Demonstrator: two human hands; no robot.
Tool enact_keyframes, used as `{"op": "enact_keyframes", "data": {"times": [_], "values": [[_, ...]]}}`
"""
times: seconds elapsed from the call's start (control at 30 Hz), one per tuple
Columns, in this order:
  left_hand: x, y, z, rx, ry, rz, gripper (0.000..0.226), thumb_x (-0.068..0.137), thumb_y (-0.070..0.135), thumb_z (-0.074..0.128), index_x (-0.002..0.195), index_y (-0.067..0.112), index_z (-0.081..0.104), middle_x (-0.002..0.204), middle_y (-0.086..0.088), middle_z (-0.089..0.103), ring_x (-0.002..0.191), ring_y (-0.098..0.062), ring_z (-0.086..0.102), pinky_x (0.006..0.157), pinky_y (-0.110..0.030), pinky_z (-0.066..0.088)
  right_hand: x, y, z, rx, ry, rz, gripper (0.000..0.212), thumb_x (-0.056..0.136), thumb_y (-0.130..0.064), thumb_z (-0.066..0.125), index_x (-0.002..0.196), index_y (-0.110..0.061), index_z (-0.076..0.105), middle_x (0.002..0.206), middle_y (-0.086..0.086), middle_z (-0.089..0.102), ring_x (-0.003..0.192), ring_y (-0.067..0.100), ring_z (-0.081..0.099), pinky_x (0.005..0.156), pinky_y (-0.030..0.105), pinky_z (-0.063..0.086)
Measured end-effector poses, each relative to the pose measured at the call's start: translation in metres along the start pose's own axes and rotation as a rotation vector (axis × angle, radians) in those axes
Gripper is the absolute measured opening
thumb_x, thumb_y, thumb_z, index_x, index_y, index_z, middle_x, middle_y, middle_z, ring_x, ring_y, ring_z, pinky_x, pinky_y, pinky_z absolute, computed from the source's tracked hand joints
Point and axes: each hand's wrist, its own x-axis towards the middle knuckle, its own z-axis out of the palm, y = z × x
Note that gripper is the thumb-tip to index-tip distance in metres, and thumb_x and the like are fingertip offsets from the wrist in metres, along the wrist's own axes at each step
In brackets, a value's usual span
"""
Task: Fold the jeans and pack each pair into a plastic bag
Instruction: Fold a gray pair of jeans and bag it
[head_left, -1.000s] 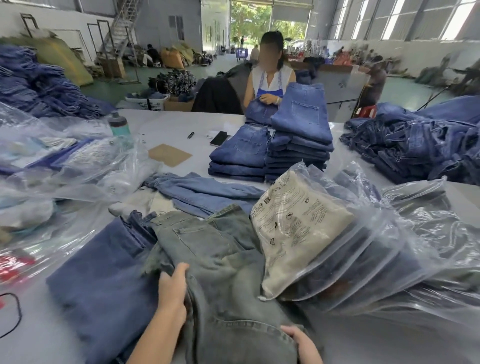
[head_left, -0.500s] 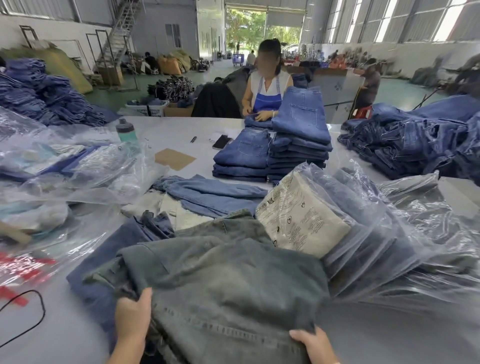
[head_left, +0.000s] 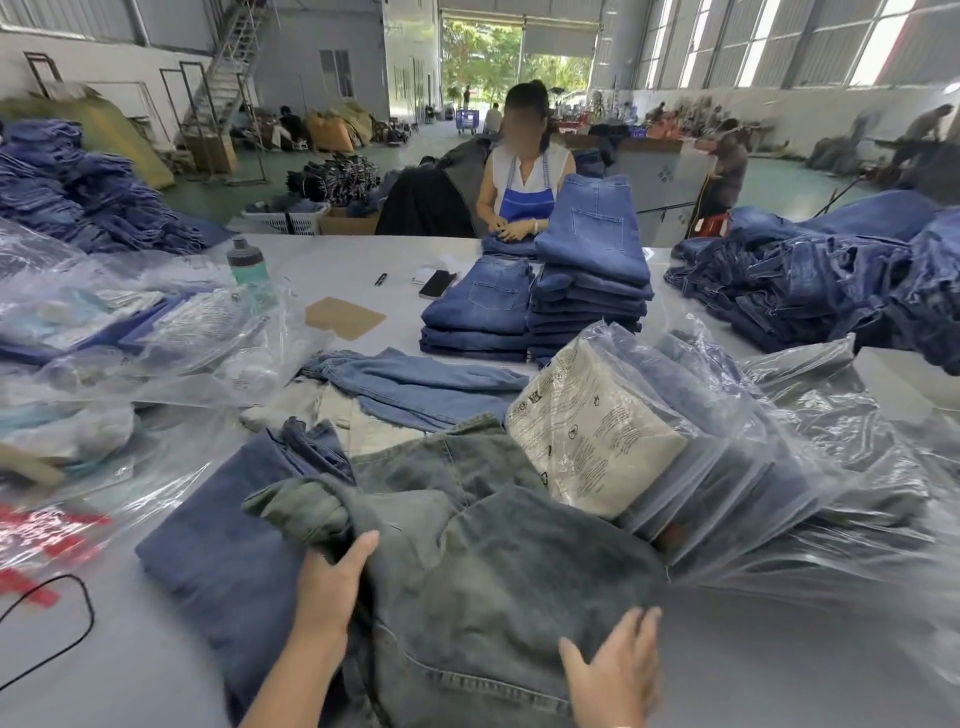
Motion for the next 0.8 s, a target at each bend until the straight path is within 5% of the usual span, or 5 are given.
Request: {"op": "enact_keyframes", "data": {"times": [0.17,0.37,0.57,0.67,0.8], "values": [[-0.065,-0.009,0.037,-0.065,-0.447,0.011,0.035,0.076,-0.016,0.066,0.104,0.005,0.065,0.1,-0.011,0.074,0.093,-0.019,0.07,0.072,-0.024,0.056,-0.008,-0.065,-0.007,0.568,-0.272,-0.58,0.11,0.063,-0.078,0.059,0.148,-0.034,0.004,0.152,-0.019,-0.004,0.142,-0.002,-0.001,0.117,0.029,0.006],[-0.093,-0.017,0.053,-0.079,-0.638,-0.133,0.018,0.085,0.004,0.059,0.1,0.008,0.068,0.094,-0.008,0.075,0.087,-0.014,0.071,0.069,-0.02,0.054,0.002,-0.079,-0.001,0.848,-0.54,-0.376,0.033,0.08,-0.038,0.07,0.112,-0.03,0.064,0.107,-0.007,0.072,0.103,0.011,0.065,0.086,0.022,0.052],[-0.081,-0.015,0.044,0.01,-0.786,-0.149,0.028,0.076,0.023,0.071,0.1,0.008,0.074,0.105,-0.012,0.072,0.098,-0.02,0.068,0.079,-0.023,0.052,0.002,-0.064,-0.01,1.19,-0.836,0.069,0.055,0.083,-0.056,0.055,0.102,-0.008,0.074,0.106,0.02,0.07,0.097,0.033,0.068,0.084,0.042,0.054],[-0.082,-0.011,0.04,-0.04,-0.703,-0.185,0.032,0.07,0.03,0.072,0.094,0.009,0.077,0.103,-0.011,0.073,0.097,-0.022,0.069,0.075,-0.024,0.054,0.017,-0.066,-0.026,1.101,-0.574,-0.04,0.03,0.091,-0.035,0.058,0.096,-0.011,0.075,0.084,0.008,0.073,0.069,0.02,0.068,0.06,0.029,0.053],[-0.058,0.006,0.026,-0.204,-0.141,-0.173,0.051,0.074,0.038,0.072,0.109,0.001,0.069,0.121,-0.021,0.063,0.107,-0.035,0.064,0.093,-0.049,0.051,0.032,-0.057,-0.05,1.336,-0.28,-0.03,0.024,0.094,-0.022,0.055,0.076,-0.014,0.069,0.055,-0.002,0.062,0.039,0.009,0.053,0.037,0.016,0.043]]}}
